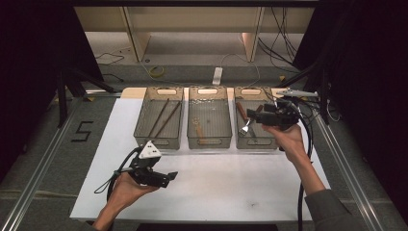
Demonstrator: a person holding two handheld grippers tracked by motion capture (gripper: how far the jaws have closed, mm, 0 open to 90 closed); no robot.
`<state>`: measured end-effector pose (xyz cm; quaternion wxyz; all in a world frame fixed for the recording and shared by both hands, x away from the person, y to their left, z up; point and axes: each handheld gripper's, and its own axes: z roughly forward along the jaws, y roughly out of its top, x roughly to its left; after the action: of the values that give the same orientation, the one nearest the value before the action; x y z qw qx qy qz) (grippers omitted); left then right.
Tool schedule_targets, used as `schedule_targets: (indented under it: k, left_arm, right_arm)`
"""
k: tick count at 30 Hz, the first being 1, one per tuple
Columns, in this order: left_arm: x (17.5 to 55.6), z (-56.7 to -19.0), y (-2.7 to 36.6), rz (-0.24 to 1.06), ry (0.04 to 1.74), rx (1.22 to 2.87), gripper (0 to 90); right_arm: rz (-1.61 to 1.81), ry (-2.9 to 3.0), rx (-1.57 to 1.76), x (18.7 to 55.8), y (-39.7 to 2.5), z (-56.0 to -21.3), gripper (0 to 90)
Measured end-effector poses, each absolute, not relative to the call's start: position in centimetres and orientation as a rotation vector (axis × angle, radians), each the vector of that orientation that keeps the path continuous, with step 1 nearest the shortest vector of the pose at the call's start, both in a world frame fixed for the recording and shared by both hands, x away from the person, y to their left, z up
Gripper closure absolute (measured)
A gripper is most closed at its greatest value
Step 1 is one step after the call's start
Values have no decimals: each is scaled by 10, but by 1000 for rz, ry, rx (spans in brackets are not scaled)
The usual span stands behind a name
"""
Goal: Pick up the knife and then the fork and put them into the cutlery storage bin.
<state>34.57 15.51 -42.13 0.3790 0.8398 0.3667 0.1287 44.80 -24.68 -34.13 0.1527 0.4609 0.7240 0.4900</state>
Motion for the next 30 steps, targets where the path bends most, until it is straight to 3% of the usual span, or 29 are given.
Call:
schedule_targets:
  k: [14, 30]
  left_arm:
    - [341, -417, 156, 307, 910, 2056, 155]
    - [334, -416, 159, 304, 885, 2009, 145]
  right_arm:
    - [1523, 2109, 1207, 391, -234, -363, 187]
    - [1552, 2123, 1150, 355, -236, -391, 188]
